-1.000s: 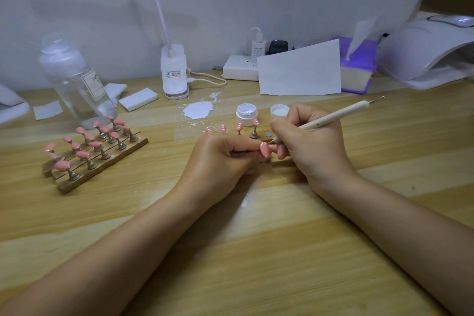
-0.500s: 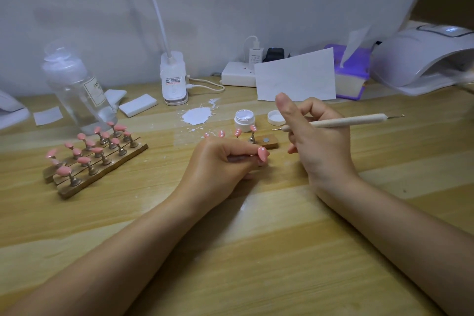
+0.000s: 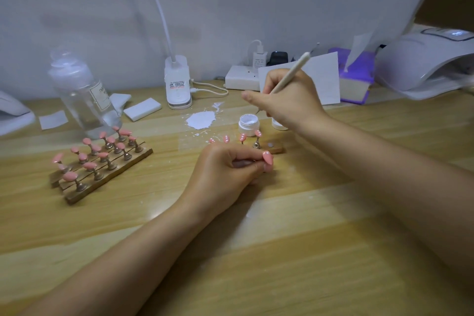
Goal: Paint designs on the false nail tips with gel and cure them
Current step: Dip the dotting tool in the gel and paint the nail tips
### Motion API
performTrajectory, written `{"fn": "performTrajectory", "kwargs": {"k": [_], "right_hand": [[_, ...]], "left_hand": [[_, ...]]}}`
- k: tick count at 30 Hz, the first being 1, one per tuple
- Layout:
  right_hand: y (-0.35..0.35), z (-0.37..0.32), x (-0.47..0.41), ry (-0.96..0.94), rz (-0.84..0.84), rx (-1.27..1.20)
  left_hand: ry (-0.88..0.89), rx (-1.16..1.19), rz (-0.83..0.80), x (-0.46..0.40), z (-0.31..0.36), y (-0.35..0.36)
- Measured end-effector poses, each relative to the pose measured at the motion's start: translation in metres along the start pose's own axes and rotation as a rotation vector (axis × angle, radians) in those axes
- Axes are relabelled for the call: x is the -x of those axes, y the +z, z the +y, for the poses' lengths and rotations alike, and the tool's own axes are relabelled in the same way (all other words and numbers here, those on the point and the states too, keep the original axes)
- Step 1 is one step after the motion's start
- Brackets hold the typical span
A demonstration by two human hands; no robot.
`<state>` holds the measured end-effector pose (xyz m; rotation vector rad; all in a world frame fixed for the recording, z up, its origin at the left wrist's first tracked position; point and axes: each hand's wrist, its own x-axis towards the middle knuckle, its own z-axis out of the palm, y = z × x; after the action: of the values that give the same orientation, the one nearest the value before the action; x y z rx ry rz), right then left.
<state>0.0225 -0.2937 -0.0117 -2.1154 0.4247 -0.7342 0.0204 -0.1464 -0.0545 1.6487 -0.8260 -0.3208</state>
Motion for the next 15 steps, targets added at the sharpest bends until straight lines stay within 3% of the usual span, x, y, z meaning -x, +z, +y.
{"fn": "performTrajectory", "kwargs": {"k": [8,15], "right_hand": [[0.021,0.003,-0.016,0.033,0.000,0.200],[0.022,0.006,-0.019,0.042,-0.139,0.272]], "left_hand": [[0.014,0.012,-0.014,-0.001,-0.002,-0.001],[0.021,0.022,-0.025,-0.001,-0.003,-0.002]]}}
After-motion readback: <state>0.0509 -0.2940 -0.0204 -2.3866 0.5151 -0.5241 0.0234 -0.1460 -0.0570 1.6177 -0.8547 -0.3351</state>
